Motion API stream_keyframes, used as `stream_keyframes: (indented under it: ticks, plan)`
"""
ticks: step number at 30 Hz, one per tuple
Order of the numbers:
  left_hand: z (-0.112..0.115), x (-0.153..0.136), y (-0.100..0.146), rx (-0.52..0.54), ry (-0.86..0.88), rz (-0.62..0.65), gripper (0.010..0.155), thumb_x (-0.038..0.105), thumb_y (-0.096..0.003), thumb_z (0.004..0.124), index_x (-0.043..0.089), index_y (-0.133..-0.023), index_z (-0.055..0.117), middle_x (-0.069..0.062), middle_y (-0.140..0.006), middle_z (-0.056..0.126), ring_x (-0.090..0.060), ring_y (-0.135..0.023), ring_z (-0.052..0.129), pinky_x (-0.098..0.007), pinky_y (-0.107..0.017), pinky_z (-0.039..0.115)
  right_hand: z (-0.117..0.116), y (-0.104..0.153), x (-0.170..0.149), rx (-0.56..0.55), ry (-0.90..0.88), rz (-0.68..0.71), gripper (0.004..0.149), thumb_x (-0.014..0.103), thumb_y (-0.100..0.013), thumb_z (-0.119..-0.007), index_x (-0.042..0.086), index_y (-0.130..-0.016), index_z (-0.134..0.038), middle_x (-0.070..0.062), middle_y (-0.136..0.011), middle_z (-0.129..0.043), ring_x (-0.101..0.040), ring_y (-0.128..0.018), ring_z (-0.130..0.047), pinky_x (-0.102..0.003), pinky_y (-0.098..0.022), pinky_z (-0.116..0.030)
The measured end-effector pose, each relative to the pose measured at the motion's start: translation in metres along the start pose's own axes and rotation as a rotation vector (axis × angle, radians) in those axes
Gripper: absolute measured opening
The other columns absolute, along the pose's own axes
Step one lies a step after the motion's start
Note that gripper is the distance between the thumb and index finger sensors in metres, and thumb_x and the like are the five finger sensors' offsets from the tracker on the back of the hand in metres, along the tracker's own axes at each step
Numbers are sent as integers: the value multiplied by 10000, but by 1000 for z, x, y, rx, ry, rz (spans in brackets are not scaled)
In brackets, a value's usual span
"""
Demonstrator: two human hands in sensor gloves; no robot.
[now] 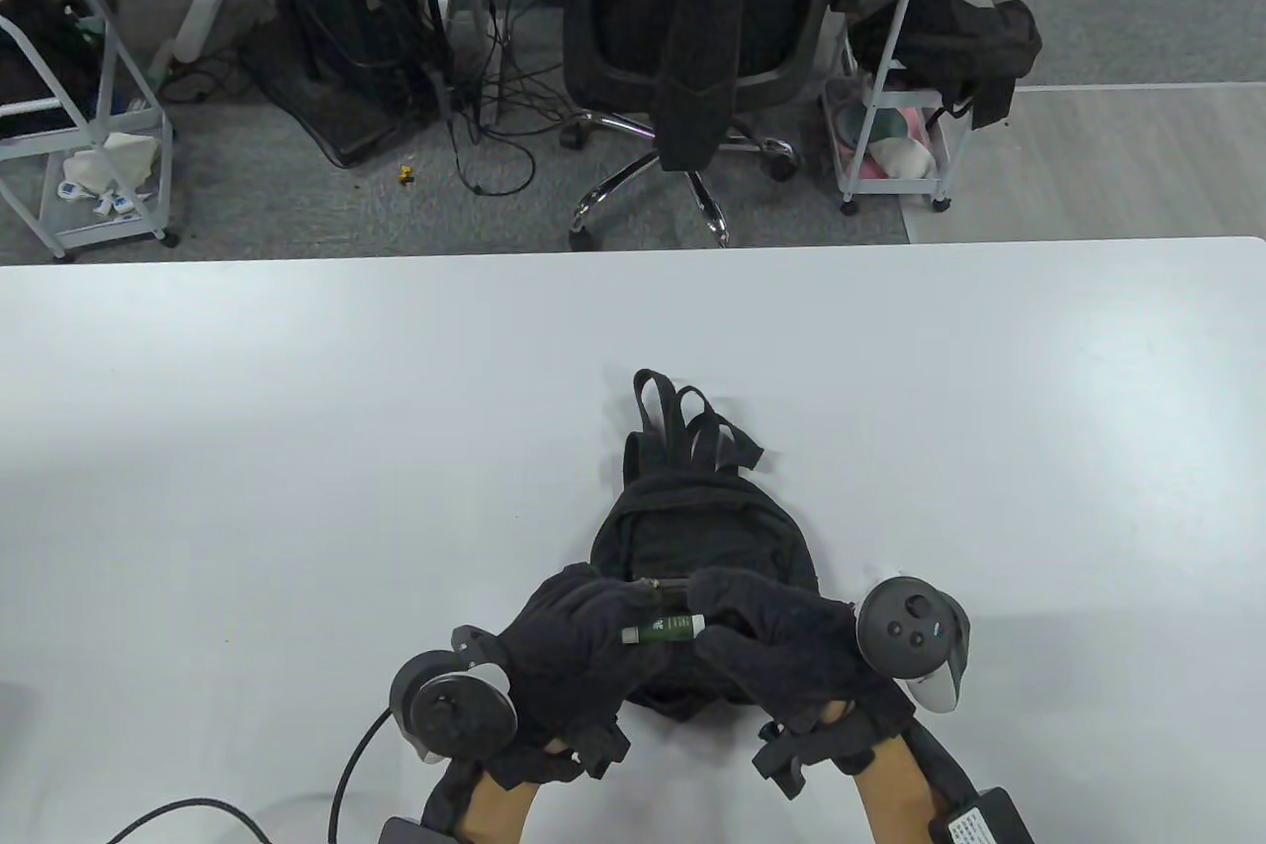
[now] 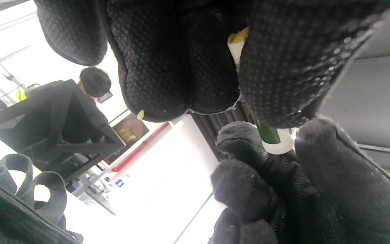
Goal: Apply lubricant on backpack
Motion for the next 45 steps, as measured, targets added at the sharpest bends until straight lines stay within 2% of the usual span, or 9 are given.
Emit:
stream_keyframes:
  ticks: [4,8,14,20,22,27,32,38,45]
  plan:
    - [1,0,0,-8,-17,6,536,424,-327,1033,198,-799,913,-18,-692,1020,-299,-545,1080,-650,-601,772,-4,-1,0,24,4,2,462,608,-445,-786,333,-804,-881,37,-672,-984,-168,-408,-1076,-507,-495,-848]
    - [0,0,0,-2,-14,4,536,423,-324,1036,195,-795,917,-21,-686,1024,-297,-535,1085,-650,-598,775,-2,-1,3,38,-6,20,523,549,-426,-875,327,-893,-796,40,-753,-936,-162,-480,-1062,-516,-521,-835]
    - [1,2,-1,-1,-29,14,538,426,-321,1035,196,-794,918,-18,-679,1030,-290,-525,1095,-644,-596,782,-5,-1,-1,27,-15,-1,522,623,-449,-750,303,-853,-834,29,-680,-964,-170,-406,-1064,-507,-499,-842]
    - [3,2,-1,1,-32,14,536,421,-319,1039,193,-789,923,-19,-675,1031,-290,-521,1095,-642,-594,784,0,0,6,32,13,37,542,517,-429,-870,322,-920,-751,47,-774,-912,-157,-496,-1051,-503,-543,-820]
    - [3,3,-1,1,-34,16,536,425,-322,1036,196,-793,918,-16,-676,1030,-289,-524,1094,-641,-596,783,0,0,4,14,14,25,580,578,-436,-830,310,-942,-736,38,-789,-905,-168,-502,-1049,-499,-537,-822]
    - [3,3,-1,-4,-44,21,536,426,-321,1037,196,-792,921,-17,-678,1029,-289,-523,1093,-642,-596,783,-3,-2,0,38,42,4,471,609,-455,-731,311,-786,-884,30,-643,-988,-174,-374,-1069,-500,-503,-837]
    - [3,3,-1,-1,-30,18,539,425,-323,1036,194,-795,916,-17,-674,1029,-289,-521,1091,-643,-595,782,-1,-1,6,60,29,49,540,523,-428,-864,327,-915,-742,45,-803,-891,-166,-538,-1040,-519,-570,-798]
    - [3,3,-1,-4,-37,19,534,424,-324,1036,196,-792,919,-16,-673,1029,-289,-523,1089,-643,-596,781,-3,-2,0,42,46,7,506,625,-454,-717,311,-824,-859,24,-694,-970,-193,-434,-1066,-515,-525,-819]
    - [3,3,-1,-6,-37,19,539,429,-322,1034,192,-793,918,-13,-662,1031,-285,-512,1090,-641,-595,782,-1,-1,8,60,52,67,540,506,-427,-872,323,-917,-740,42,-802,-892,-161,-542,-1040,-530,-593,-781]
Point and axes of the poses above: the tracker on the back of each hand, its own x axis roughly to the thumb side, its own y axis roughly from the fingertips to the wrist, z = x × y, the point moved 4 cm from there along -y, roughly from the wrist to the fingertips
